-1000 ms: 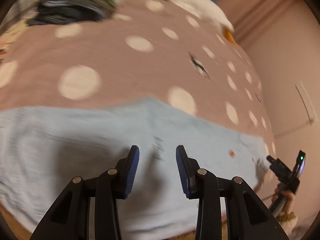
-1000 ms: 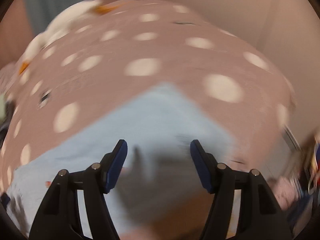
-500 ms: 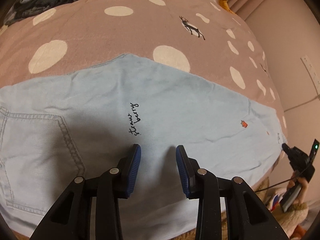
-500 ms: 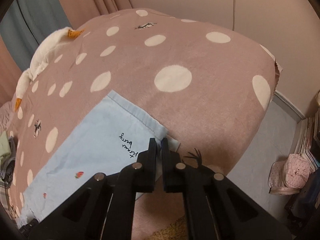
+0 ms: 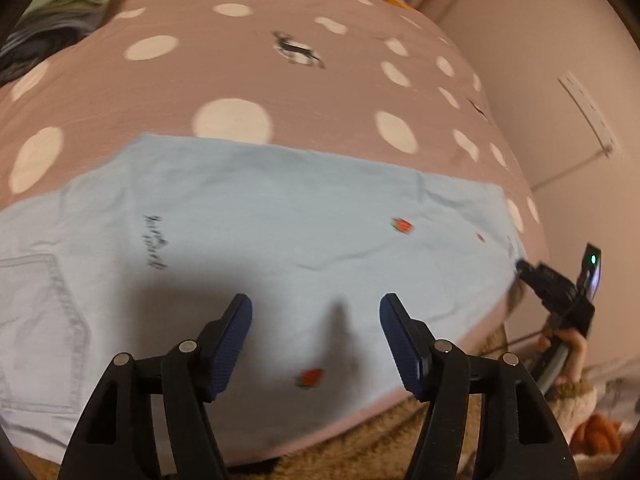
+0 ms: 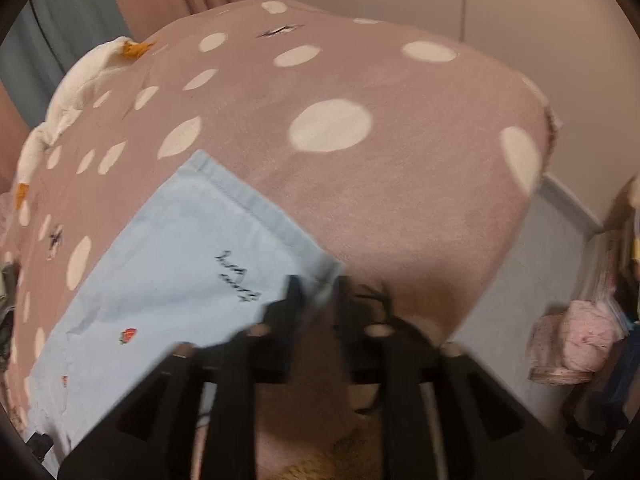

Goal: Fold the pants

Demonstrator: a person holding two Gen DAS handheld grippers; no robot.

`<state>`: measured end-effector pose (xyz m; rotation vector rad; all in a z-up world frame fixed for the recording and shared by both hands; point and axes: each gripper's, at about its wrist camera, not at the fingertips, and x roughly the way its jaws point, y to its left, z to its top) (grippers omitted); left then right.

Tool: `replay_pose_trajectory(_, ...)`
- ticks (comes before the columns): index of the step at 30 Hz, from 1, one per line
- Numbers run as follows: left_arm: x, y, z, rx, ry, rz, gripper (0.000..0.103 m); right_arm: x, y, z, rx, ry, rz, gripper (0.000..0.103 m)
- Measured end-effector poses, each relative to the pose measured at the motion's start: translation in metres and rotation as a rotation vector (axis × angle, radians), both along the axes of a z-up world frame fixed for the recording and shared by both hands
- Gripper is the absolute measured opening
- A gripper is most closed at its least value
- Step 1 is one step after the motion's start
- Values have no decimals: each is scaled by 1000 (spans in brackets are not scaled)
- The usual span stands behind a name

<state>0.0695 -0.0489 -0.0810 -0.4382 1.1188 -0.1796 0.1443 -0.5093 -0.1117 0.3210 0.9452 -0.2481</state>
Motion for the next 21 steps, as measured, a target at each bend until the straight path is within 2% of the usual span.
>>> replay_pose_trajectory(1,0,-3,-1,-4,0,-12,66,-3,-2,2,-16,-9,-8,51)
replay_pose_trajectory(3,1,-8,-8,-1,15,-18,67,-8,-8,5,6,-27,-12,51)
replay_pose_trajectory(6,3,-10,-25,-8,56,-14,67,-7,-14,-1,138,-53,22,52)
replay_pose_trajectory(8,0,-9,-27,-9,50,-6,67,-1,-11,-10,199,-54,56,53)
replay_pose_trajectory(10,-1,-7,-25,-24,50,6,67,4,-7,-17,200,-70,61,52)
replay_pose_trajectory(12,-2,-4,-23,-47,60,12,67,7,-6,-18,190,-89,50,42)
replay_pose_trajectory(13,-3,-2,-22,-59,62,14,67,9,-6,-17,176,-88,30,30)
replay_pose_trajectory(14,-5,1,-20,-67,62,19,67,11,-5,-16,170,-94,22,22)
replay_pose_trajectory(16,-9,7,-14,-67,49,46,67,15,-2,-15,191,-107,29,14)
replay_pose_trajectory(18,-13,17,-4,-61,14,81,67,12,2,-4,182,-134,35,13)
replay_pose_trajectory(21,-21,37,14,-27,-45,136,67,2,8,27,193,-221,79,13)
